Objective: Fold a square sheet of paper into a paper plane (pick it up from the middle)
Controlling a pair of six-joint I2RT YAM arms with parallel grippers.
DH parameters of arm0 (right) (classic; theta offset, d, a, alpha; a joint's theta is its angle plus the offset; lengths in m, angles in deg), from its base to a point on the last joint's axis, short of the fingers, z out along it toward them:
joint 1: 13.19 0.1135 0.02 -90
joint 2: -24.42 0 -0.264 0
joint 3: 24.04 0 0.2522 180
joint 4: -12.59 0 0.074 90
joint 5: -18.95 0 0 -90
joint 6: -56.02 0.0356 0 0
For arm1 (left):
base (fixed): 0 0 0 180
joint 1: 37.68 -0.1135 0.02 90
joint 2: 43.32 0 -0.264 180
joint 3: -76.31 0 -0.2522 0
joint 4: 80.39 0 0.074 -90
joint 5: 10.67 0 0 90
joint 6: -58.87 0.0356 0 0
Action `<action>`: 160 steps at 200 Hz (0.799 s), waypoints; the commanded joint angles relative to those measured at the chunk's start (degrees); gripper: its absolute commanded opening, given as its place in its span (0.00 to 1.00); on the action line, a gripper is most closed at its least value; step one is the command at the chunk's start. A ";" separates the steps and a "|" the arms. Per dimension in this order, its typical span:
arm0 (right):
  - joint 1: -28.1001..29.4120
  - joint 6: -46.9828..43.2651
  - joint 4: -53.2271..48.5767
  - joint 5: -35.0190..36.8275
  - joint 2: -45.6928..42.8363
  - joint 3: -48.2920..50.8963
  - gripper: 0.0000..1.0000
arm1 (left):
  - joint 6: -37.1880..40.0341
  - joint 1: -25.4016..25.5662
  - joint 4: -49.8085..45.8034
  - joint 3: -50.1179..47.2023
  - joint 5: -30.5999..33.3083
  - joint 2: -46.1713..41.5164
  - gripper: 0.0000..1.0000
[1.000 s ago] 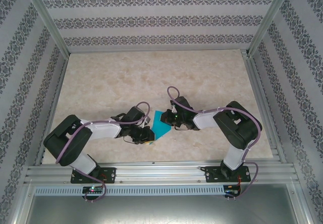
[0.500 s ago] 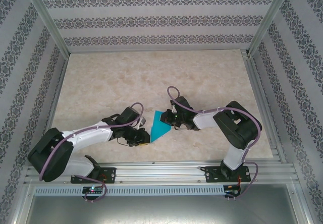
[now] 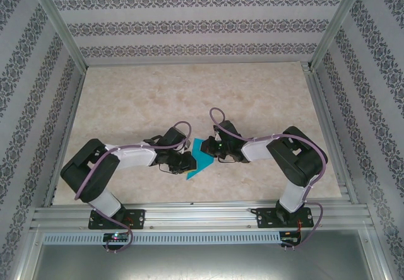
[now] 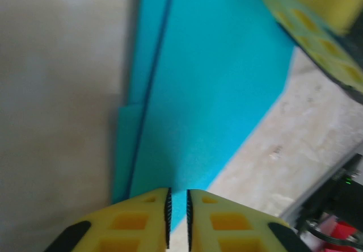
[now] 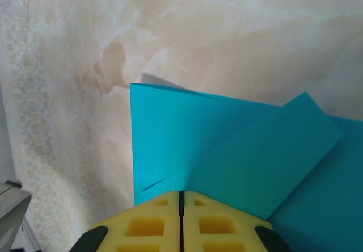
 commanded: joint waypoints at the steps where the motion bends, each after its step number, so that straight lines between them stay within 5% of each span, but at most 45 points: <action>1: -1.06 -2.06 -6.05 5.01 1.75 0.47 0.07 | 3.08 0.42 -5.83 -0.38 4.13 0.96 0.14; 74: -10.51 -8.49 -5.34 5.53 2.28 -1.23 0.08 | 2.35 0.41 -1.63 -8.79 2.74 -0.55 0.10; 160: -12.56 -11.12 -9.57 0.61 -4.95 -4.44 0.15 | 0.41 0.80 1.94 -6.54 -0.50 -0.10 0.12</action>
